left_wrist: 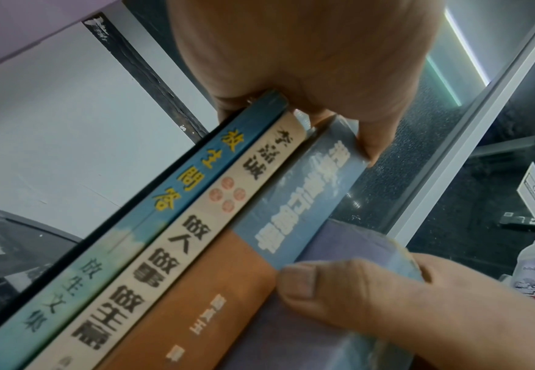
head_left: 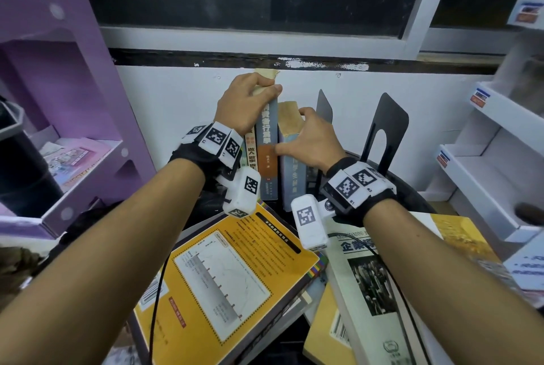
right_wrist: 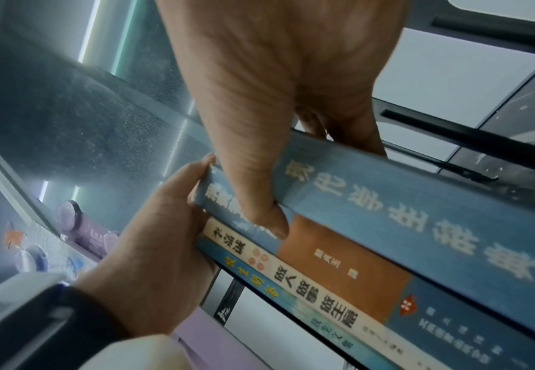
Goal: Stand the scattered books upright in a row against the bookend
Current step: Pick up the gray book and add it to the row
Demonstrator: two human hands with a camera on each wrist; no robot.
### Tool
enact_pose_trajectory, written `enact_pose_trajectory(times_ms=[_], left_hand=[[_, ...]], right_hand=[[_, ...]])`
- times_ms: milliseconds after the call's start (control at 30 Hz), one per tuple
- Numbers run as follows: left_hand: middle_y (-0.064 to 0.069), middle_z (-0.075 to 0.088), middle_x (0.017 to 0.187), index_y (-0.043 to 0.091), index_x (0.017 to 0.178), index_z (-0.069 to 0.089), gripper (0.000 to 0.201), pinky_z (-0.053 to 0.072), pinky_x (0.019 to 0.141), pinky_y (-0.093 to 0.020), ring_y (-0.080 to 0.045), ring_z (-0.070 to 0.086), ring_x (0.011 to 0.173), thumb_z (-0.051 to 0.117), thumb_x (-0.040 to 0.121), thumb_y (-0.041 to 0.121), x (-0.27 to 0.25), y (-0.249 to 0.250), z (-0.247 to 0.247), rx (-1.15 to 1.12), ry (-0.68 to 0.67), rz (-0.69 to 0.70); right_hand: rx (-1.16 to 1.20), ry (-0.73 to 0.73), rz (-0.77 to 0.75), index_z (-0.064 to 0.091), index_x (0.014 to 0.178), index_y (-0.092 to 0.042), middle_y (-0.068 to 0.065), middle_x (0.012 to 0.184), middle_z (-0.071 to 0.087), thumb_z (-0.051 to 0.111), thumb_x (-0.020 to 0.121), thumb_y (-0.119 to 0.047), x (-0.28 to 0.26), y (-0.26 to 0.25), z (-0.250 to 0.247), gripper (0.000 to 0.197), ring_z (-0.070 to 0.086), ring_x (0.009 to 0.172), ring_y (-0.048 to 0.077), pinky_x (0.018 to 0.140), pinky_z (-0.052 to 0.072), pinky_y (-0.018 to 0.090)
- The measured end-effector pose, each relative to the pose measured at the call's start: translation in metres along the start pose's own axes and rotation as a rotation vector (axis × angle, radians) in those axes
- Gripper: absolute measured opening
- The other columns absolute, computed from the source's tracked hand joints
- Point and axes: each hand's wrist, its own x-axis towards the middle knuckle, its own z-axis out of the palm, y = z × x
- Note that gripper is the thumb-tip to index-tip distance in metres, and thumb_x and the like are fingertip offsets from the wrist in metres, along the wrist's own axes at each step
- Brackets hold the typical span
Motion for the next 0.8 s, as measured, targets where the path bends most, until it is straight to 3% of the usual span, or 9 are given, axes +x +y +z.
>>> enact_pose_trajectory(times_ms=[133,267,367,567,667,800], left_hand=[[0.007,0.054,0.123,0.034,0.1,0.063,0.025,0.038,0.104,-0.042,-0.011,0.051,0.114,0.053,0.085,0.053,0.0,0.001,-0.001,-0.004,-0.013,-0.007],[0.008,0.053,0.121,0.033,0.102,0.064,0.024,0.038,0.105,-0.041,-0.011,0.05,0.115,0.055,0.087,0.05,0.0,0.001,0.0,-0.013,-0.016,-0.016],[0.007,0.053,0.122,0.032,0.104,0.064,0.027,0.037,0.106,-0.04,-0.011,0.05,0.116,0.055,0.087,0.05,0.0,0.001,0.001,-0.015,-0.015,-0.019],[0.007,0.053,0.123,0.033,0.105,0.065,0.028,0.037,0.104,-0.04,-0.011,0.05,0.115,0.054,0.086,0.051,0.001,0.0,0.001,-0.012,-0.016,-0.008],[0.008,0.054,0.123,0.032,0.105,0.065,0.03,0.038,0.103,-0.039,-0.011,0.05,0.114,0.054,0.085,0.052,0.002,0.0,0.002,-0.016,-0.018,-0.001],[0.008,0.054,0.122,0.033,0.103,0.064,0.03,0.038,0.102,-0.038,-0.01,0.05,0.113,0.053,0.084,0.052,0.002,-0.002,0.002,-0.019,-0.012,0.007]], right_hand=[[-0.034,-0.062,0.016,0.035,0.139,-0.013,0.004,0.122,0.056,0.086,0.063,-0.037,-0.002,0.001,-0.004,0.094,0.054,0.11,0.021,0.082,0.046,0.027],[0.002,-0.151,0.064,0.023,0.147,-0.021,0.001,0.119,0.054,0.087,0.063,-0.03,-0.003,0.003,-0.008,0.106,0.055,0.098,0.019,0.069,0.049,0.03],[0.045,-0.115,0.06,0.029,0.145,-0.022,-0.002,0.109,0.054,0.085,0.066,-0.027,-0.004,0.005,-0.006,0.097,0.053,0.095,0.016,0.072,0.044,0.024],[0.145,-0.044,0.043,0.044,0.13,-0.021,-0.001,0.11,0.062,0.084,0.067,-0.024,-0.001,0.009,0.004,0.075,0.058,0.098,0.017,0.078,0.045,0.022],[0.14,-0.042,0.034,0.044,0.131,-0.021,0.0,0.113,0.062,0.086,0.066,-0.025,0.003,0.01,0.005,0.077,0.058,0.1,0.017,0.078,0.044,0.022],[0.144,-0.042,0.02,0.043,0.132,-0.021,0.001,0.118,0.063,0.089,0.061,-0.03,0.01,0.012,0.01,0.085,0.059,0.107,0.019,0.088,0.048,0.027]])
